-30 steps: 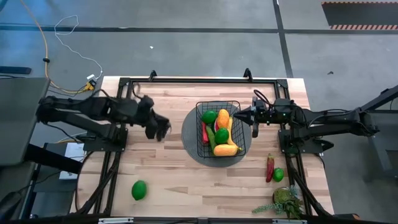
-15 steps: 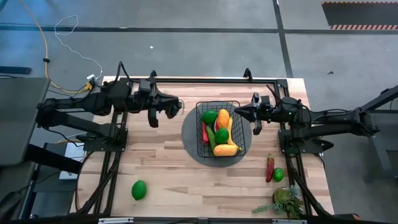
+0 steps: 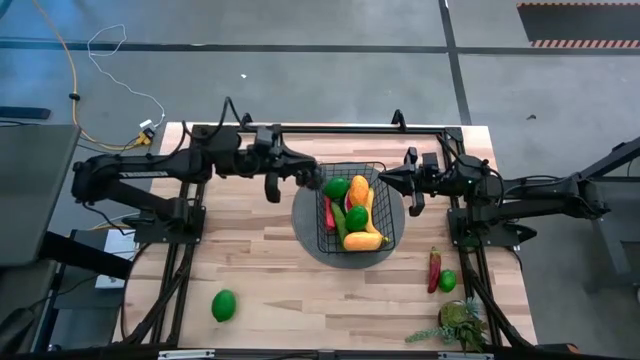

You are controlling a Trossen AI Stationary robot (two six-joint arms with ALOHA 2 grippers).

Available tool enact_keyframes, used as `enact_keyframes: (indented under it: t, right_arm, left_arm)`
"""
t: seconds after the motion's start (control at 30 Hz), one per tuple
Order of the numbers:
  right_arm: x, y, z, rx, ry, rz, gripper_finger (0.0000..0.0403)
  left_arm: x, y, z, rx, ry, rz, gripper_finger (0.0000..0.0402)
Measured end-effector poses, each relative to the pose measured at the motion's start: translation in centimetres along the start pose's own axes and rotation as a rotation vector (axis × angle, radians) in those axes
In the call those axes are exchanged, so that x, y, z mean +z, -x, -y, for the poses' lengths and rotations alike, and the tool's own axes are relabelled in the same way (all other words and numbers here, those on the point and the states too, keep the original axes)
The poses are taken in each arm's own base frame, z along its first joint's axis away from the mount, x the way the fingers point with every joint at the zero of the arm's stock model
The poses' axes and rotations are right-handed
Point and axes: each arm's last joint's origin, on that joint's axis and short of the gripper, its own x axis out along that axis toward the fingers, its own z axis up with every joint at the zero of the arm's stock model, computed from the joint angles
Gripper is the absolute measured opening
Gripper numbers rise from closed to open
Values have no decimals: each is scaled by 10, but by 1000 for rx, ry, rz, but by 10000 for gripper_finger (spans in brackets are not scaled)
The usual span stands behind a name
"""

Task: Build produce basket
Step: Put the black grapes into the black wire basket

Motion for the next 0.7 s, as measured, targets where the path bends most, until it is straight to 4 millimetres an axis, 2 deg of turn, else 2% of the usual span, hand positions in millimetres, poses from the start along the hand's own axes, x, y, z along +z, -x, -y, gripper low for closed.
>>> enact_keyframes:
  t: [0.2,0.7]
  right_arm:
    - [0,0,0,0,10,0,0]
    - [0,0,0,-1,10,-3,0]
  left_arm:
    - [-2,-7,-1,-9,9,20,0]
    - [-4,-12,-1,-11,24,33,0]
